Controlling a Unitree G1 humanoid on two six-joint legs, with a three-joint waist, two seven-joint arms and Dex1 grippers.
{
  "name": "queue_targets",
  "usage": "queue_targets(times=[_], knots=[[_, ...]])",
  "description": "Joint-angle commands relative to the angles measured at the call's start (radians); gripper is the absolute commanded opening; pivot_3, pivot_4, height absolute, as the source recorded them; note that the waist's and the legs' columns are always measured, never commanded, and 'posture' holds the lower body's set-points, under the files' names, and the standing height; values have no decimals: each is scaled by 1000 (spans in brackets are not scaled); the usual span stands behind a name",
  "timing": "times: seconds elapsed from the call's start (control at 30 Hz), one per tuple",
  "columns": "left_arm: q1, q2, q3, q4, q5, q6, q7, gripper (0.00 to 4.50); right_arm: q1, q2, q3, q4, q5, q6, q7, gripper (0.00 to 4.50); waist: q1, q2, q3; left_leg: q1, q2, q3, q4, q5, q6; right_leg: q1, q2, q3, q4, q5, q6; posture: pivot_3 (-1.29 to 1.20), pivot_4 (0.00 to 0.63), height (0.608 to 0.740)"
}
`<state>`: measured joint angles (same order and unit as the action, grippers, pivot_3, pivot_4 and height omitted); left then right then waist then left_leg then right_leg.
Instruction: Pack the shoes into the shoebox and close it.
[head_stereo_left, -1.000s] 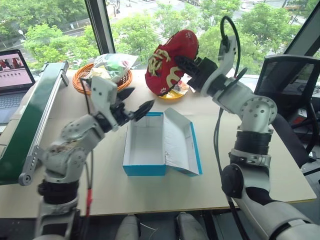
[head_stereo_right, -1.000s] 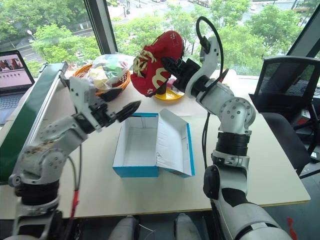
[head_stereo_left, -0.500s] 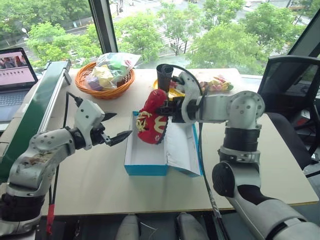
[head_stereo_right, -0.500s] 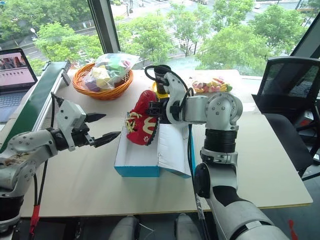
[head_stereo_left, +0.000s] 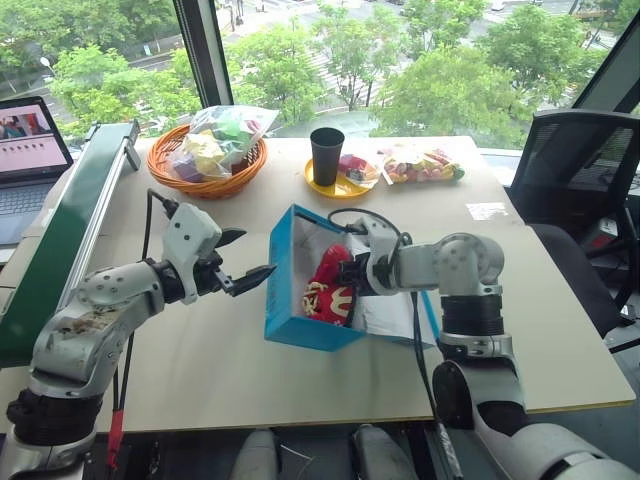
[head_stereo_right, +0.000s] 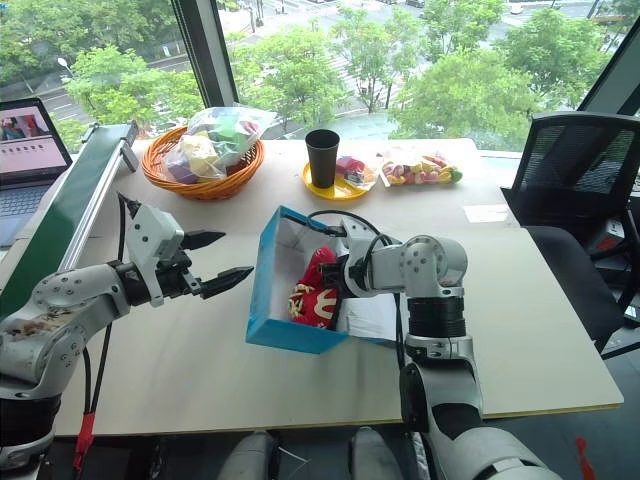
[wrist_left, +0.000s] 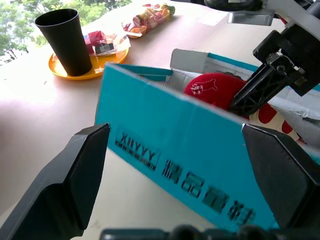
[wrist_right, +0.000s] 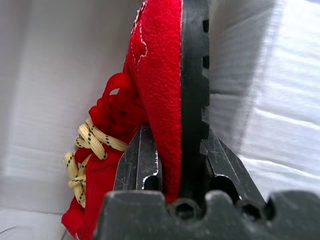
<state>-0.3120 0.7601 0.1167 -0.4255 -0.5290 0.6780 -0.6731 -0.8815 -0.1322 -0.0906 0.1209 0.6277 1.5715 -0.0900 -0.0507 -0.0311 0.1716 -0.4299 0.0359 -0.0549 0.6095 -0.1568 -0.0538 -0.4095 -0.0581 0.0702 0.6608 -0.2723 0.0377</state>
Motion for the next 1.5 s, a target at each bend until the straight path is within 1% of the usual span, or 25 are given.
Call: queue_targets(times=[0.03,0.17,0.23,0.3,0.33,0.43,0.77,0.9,0.97,1.07,1.13,1.17,1.3,1.33,1.4,1.47,1.5], knots=[[7,5,32,-53,4,-7,15,4500,-2,-18,47,-10,-45,-51,57,1605,0,0,0,0,0,0,0,0,0,0,0,0,0,0,0,0,150,734],[22,8,46,-66,0,1,26,4500,-20,-18,64,4,-85,-92,94,3022,0,0,0,0,0,0,0,0,0,0,0,0,0,0,0,0,150,734],[28,6,49,-73,1,4,34,4500,-28,-9,67,-2,-106,-111,98,3631,1,0,0,0,0,0,0,0,0,0,0,0,0,0,0,0,150,734],[34,1,49,-81,-2,6,40,4500,-39,12,51,-10,-128,-117,85,4352,1,0,0,0,0,0,0,0,0,0,0,0,0,0,0,0,150,734],[36,0,48,-82,-2,5,41,4500,-44,20,44,-11,-137,-116,81,4467,1,0,0,0,0,0,0,0,0,0,0,0,0,0,0,0,150,734],[31,-2,46,-52,20,-18,48,4500,-73,41,29,-28,-160,-130,78,4467,1,0,0,0,0,0,0,0,0,0,0,0,1,0,0,0,150,734],[41,10,45,9,85,-45,47,4500,-160,38,55,-77,-227,-198,114,4467,4,0,0,0,0,0,0,0,0,0,0,0,0,0,0,0,150,734],[89,4,82,11,103,-21,83,4500,-164,-6,89,-86,-216,-303,229,4467,0,0,0,0,0,0,0,0,0,0,0,0,1,0,0,0,150,734],[127,11,102,8,115,-11,96,4500,-153,-11,63,-100,-165,-341,315,4467,-1,0,0,0,0,0,0,0,0,0,0,0,1,0,0,0,150,734],[172,19,136,8,138,10,128,4500,-139,-37,77,-111,-155,-393,395,4467,-2,0,0,0,0,0,-1,0,0,-1,0,0,1,0,0,0,150,734],[186,11,161,12,171,11,174,4500,-122,-73,87,-137,-123,-452,508,4467,-2,0,0,0,0,0,0,0,0,-1,0,0,1,0,0,0,150,734],[187,5,169,13,180,12,189,4500,-116,-83,92,-144,-119,-470,539,4467,-1,0,0,0,0,0,0,0,0,-1,0,0,1,0,0,0,150,734],[195,-110,306,126,215,17,370,4500,-35,-159,191,-208,-144,-676,750,4467,5,0,0,1,0,0,0,0,0,0,0,0,1,0,0,0,150,734],[201,-127,331,153,221,3,389,4500,-21,-165,204,-209,-151,-696,764,4467,4,0,0,1,0,0,0,0,0,0,0,0,0,0,0,0,150,734],[197,-176,392,176,177,-18,395,4500,1,-163,211,-206,-145,-728,792,4467,-1,0,0,1,0,0,0,0,0,0,0,0,1,0,0,0,150,734],[165,-234,455,198,170,-76,457,4500,38,-157,224,-199,-168,-807,814,4467,2,-1,0,1,0,0,1,0,0,0,0,0,2,0,0,0,150,734],[151,-247,471,211,178,-90,484,4500,50,-151,227,-191,-180,-839,813,4467,4,-1,0,1,0,0,1,0,0,0,0,0,2,0,0,0,150,734]])
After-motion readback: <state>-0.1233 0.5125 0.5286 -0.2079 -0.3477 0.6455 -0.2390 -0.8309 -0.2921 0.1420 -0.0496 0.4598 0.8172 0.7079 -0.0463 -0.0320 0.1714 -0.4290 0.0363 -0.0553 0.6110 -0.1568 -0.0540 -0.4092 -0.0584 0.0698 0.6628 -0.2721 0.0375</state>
